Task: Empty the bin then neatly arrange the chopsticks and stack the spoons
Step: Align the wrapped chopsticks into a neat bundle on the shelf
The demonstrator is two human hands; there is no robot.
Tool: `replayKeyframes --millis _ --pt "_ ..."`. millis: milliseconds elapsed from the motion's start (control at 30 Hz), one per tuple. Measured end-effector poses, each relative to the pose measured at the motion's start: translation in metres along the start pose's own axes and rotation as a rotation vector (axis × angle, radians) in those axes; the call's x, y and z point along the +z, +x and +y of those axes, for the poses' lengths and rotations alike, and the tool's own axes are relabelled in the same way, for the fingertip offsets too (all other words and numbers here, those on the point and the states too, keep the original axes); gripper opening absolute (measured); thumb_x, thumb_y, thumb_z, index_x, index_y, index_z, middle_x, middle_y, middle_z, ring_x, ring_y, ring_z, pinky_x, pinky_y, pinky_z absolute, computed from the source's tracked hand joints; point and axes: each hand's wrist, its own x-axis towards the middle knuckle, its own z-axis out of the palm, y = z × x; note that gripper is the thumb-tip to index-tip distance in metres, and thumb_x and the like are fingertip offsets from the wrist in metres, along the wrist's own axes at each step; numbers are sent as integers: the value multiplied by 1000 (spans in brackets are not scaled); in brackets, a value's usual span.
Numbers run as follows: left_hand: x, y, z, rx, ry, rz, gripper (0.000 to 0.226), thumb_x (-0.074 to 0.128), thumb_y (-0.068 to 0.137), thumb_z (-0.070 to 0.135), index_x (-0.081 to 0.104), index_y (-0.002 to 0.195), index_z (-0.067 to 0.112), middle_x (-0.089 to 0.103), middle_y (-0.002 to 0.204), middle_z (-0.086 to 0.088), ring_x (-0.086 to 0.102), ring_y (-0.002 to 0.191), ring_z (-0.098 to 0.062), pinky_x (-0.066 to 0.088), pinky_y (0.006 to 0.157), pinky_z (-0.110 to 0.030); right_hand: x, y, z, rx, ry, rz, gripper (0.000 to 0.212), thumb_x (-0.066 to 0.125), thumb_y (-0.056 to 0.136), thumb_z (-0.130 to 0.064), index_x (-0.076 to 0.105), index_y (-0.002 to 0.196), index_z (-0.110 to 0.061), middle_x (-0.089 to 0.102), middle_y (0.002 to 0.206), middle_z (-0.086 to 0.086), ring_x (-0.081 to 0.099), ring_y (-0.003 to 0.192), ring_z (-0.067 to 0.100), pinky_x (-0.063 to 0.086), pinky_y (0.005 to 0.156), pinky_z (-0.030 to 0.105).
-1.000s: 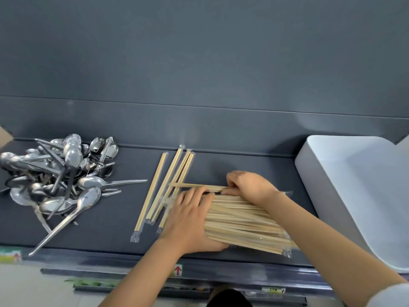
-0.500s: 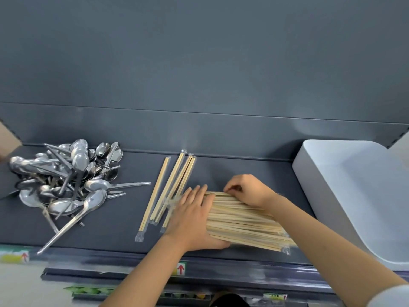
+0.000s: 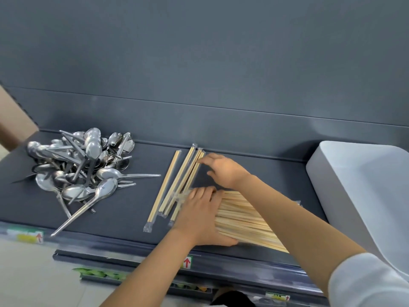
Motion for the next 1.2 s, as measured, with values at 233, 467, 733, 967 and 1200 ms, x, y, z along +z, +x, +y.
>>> replayKeyframes --millis 233,467,733,967,1200 --pt "0 1 -3 -1 -44 4 112 50 53 88 30 139 19 37 136 2 35 126 -21 26 110 -38 6 51 -42 -277 -111 -212 67 49 92 -9 25 148 -36 15 159 -2 18 145 16 18 114 37" --pt "-1 0 -3 -22 -57 18 112 56 50 86 36 136 18 43 130 2 37 121 -19 20 110 -33 11 47 -24 -399 -327 -56 29 47 95 -43 53 118 -27 51 116 0 47 110 20 26 97 33" --pt "-1 -1 -4 -30 -79 37 109 50 50 89 43 134 19 47 128 4 42 118 -18 18 108 -29 9 0 48 -107 30 -76 28 50 93 -47 49 93 -20 45 93 -2 44 86 16 41 76 34" --pt "-4 -6 -32 -102 -62 20 110 51 49 90 43 135 22 45 133 7 42 124 -17 20 109 -29 4 -35 60 43 220 -38 32 45 97 -44 62 105 -18 56 102 0 52 97 17 43 91 36" --pt "-13 -6 -50 -103 -25 11 114 48 48 93 44 136 21 46 134 6 41 126 -18 24 111 -33 -8 -50 40 36 306 -225 87 51 71 -78 38 143 -31 41 145 -10 32 134 11 28 113 35"
